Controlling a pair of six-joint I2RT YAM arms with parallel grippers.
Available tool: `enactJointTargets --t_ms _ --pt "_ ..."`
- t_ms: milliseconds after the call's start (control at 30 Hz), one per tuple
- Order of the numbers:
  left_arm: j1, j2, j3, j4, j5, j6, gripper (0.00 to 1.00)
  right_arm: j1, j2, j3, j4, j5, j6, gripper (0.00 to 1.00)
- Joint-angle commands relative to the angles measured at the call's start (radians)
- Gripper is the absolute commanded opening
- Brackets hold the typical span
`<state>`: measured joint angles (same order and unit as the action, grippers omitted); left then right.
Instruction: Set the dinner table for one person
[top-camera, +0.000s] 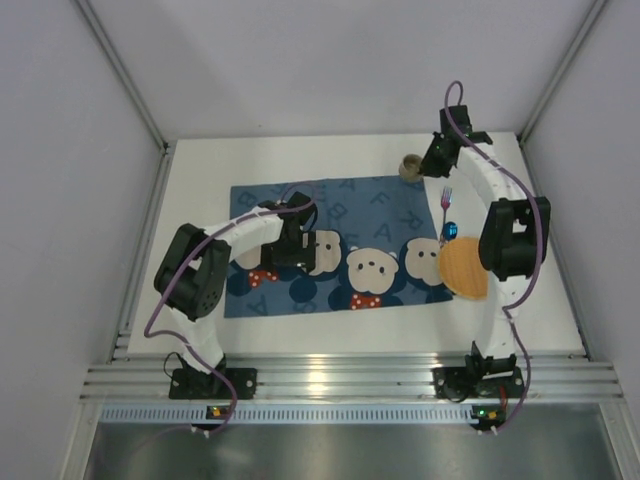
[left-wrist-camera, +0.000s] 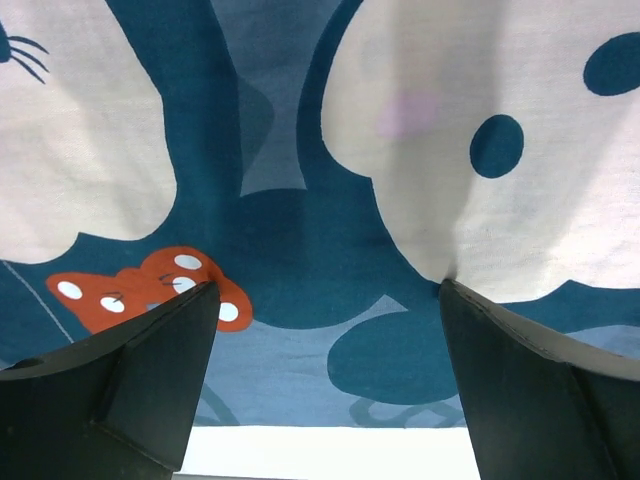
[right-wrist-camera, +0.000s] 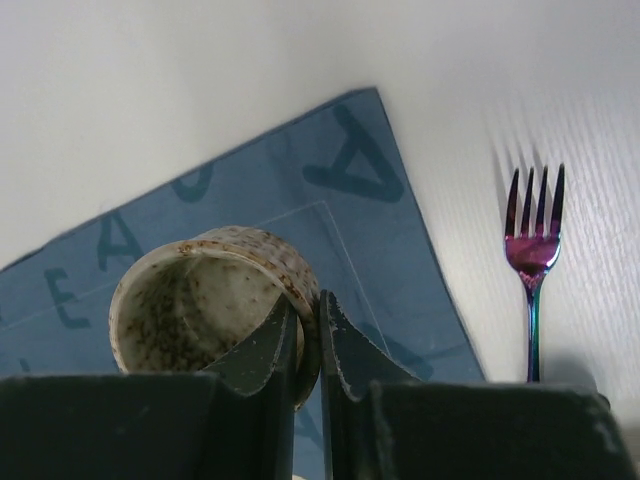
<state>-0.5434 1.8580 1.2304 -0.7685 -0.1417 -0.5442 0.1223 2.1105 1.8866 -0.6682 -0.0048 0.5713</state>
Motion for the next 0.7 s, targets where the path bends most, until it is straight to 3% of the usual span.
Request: enactJointTargets --t_ms 0,200,533,667 --pt "0.045 0.073 -0.020 0.087 -0.035 0.072 0.96 0.037 -0.105 -0.117 0.027 0.000 0.005 0.00" --pt "0.048 0.084 0.024 0.066 -0.055 0.112 0.96 0.091 -0.147 -0.253 0.117 0.058 0.025 0.00" --pt "0.048 0.078 0.283 -0.113 -0.116 0.104 0.96 0.102 -0.003 -0.121 0.150 0.118 0.050 0.00" --pt "0.048 0.035 0.307 -0.152 -0.111 0.076 0.96 0.103 0.035 -0.115 0.137 0.150 0.053 0.00"
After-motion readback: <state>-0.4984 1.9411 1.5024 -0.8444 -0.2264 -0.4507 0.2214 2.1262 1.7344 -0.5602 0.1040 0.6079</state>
